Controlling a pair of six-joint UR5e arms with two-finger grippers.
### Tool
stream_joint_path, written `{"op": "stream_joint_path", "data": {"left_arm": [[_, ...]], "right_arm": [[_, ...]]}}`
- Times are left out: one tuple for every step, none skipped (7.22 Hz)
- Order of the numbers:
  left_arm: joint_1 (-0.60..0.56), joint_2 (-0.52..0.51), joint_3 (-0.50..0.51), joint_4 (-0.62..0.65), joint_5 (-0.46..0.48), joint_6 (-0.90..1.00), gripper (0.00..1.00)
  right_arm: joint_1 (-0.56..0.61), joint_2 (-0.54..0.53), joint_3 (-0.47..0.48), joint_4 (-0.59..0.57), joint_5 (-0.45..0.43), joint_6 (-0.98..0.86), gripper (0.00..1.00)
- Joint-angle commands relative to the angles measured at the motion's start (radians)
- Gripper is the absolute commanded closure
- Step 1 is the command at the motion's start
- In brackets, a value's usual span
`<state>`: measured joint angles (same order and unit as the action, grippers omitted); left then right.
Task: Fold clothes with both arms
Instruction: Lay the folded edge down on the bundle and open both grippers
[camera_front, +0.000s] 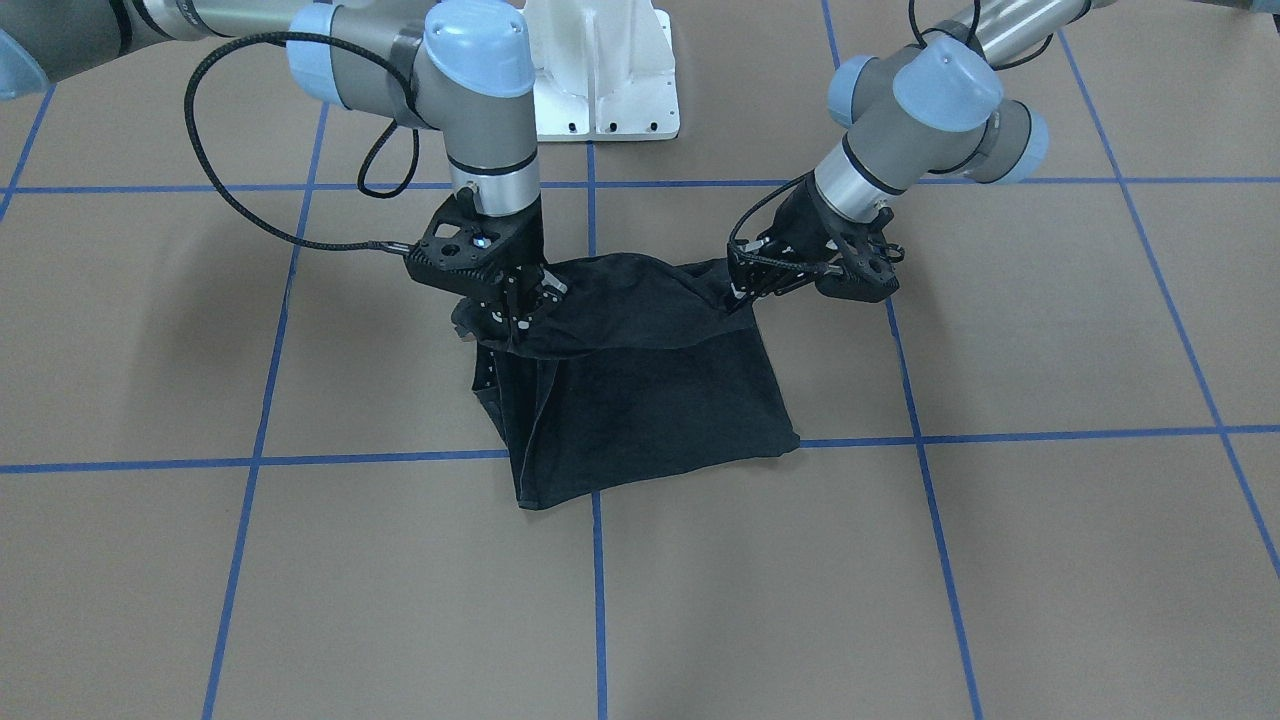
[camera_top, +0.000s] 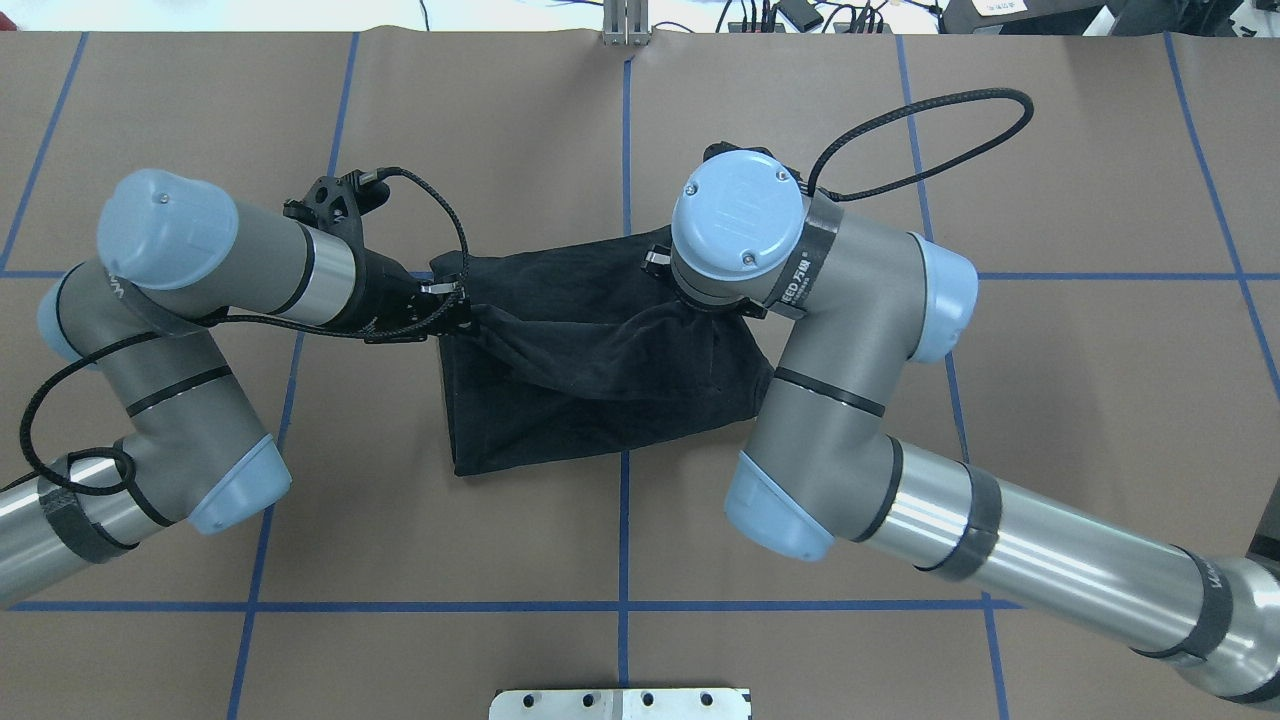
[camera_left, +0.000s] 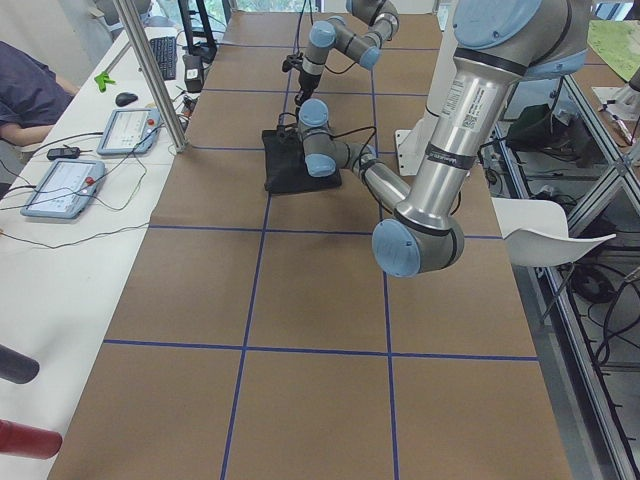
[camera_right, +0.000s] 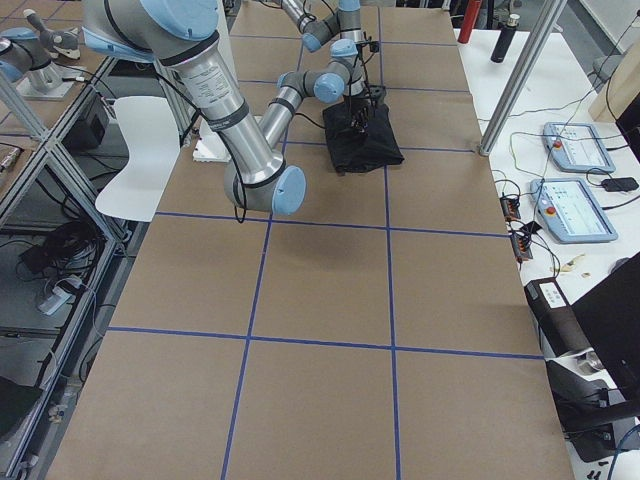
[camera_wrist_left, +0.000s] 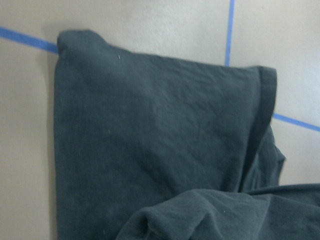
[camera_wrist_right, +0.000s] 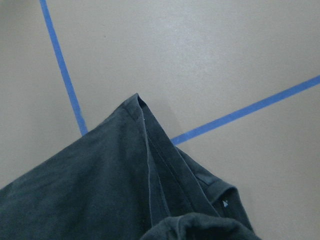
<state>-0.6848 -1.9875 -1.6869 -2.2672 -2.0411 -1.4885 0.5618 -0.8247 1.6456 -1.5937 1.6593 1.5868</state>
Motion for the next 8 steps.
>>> {"op": "stream_joint_path", "data": {"left_arm": [[-0.007, -0.011, 0.047, 0.0, 0.031, 0.045, 1.0], [-0.007, -0.022, 0.079, 0.0, 0.053, 0.074, 1.0], [-0.009, -0.037, 0.116, -0.002, 0.065, 0.082, 1.0], [-0.012, -0.057, 0.151, -0.002, 0.074, 0.095, 1.0], [-0.012, -0.063, 0.171, -0.003, 0.091, 0.114, 1.0], [-0.012, -0.065, 0.176, -0.005, 0.093, 0.119, 1.0], [-0.024, -0.065, 0.176, -0.009, 0.091, 0.129, 0.61], [-0.038, -0.065, 0.176, -0.011, 0.093, 0.161, 0.07]], "right_arm": [[0.026, 0.016, -0.143, 0.145, -0.001, -0.01, 1.0], [0.036, 0.018, -0.15, 0.144, -0.001, -0.033, 1.0], [0.041, 0.018, -0.156, 0.144, -0.001, -0.039, 1.0], [0.043, 0.019, -0.177, 0.146, -0.001, -0.042, 1.0], [0.047, 0.025, -0.191, 0.146, -0.003, -0.048, 1.0], [0.05, 0.045, -0.22, 0.147, -0.001, -0.053, 1.0], [0.058, 0.079, -0.268, 0.153, -0.001, -0.051, 0.64], [0.069, 0.104, -0.311, 0.165, -0.003, -0.051, 0.02]]}}
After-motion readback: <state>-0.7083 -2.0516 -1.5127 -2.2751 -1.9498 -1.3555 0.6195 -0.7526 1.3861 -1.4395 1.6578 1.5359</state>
